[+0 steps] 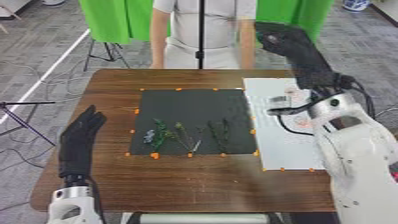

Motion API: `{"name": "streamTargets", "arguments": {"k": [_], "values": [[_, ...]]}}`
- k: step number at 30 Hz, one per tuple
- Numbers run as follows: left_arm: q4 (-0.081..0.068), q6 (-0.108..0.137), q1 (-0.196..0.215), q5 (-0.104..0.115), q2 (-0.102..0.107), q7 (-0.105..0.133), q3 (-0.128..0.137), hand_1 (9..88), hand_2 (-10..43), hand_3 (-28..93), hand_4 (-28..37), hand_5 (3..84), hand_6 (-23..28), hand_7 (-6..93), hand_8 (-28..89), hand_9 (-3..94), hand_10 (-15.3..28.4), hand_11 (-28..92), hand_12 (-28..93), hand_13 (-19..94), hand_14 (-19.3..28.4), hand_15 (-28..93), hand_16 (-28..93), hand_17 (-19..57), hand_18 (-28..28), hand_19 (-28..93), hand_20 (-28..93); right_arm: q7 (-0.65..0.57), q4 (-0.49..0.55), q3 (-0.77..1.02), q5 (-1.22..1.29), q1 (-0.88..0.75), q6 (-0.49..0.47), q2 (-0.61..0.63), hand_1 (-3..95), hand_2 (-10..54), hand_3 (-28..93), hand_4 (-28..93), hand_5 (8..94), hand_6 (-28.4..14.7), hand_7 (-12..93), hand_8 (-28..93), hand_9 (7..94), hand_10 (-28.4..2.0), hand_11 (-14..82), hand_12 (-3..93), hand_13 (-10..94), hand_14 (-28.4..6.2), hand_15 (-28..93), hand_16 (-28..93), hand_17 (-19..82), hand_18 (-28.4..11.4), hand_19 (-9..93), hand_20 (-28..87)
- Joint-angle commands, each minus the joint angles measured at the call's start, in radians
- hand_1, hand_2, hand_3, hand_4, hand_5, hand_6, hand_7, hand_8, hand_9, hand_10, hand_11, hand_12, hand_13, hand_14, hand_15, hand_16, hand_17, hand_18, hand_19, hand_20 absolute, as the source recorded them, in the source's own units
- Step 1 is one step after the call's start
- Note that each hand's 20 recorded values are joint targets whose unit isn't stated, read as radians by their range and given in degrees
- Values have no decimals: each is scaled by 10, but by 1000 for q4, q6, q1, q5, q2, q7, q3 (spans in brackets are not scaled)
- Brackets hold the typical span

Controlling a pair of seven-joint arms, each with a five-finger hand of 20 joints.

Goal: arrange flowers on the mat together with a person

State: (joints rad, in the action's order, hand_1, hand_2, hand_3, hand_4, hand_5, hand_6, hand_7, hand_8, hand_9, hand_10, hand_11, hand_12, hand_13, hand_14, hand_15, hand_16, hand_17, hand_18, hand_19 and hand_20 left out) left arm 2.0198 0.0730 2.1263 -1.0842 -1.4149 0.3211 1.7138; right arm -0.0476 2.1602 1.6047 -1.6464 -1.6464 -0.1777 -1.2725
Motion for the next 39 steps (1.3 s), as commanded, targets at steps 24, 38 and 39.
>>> {"name": "streamTargets", "arguments": {"k": [24, 38, 39], "values": [[-10, -107, -40, -60, -2, -21, -74, 258, -62, 666, -200, 437, 52, 64, -55, 420, 124, 136, 162, 366, 145, 107, 20, 100, 85, 25, 198, 226, 20, 76, 557, -533, 176, -132, 59, 57, 760, -195, 367, -8, 94, -86, 398, -158, 40, 111, 294, -130, 79, 155, 163, -143, 63, 274], [-7, -106, -33, -53, -17, -28, -65, 259, -60, 663, -199, 437, 51, 63, -54, 421, 124, 136, 163, 366, 145, 107, 21, 99, 83, 25, 198, 207, 22, 74, 587, -538, 176, -137, 58, 61, 757, -194, 385, -11, 98, -84, 422, -159, 46, 116, 320, -139, 96, 159, 169, -145, 69, 279], [-6, -108, -33, -53, -18, -30, -63, 259, -61, 663, -198, 437, 51, 63, -54, 421, 124, 136, 163, 366, 145, 107, 21, 99, 84, 24, 198, 203, 23, 76, 589, -538, 172, -138, 58, 61, 757, -194, 388, -12, 98, -84, 426, -160, 48, 117, 325, -140, 99, 160, 170, -145, 72, 280]]}}
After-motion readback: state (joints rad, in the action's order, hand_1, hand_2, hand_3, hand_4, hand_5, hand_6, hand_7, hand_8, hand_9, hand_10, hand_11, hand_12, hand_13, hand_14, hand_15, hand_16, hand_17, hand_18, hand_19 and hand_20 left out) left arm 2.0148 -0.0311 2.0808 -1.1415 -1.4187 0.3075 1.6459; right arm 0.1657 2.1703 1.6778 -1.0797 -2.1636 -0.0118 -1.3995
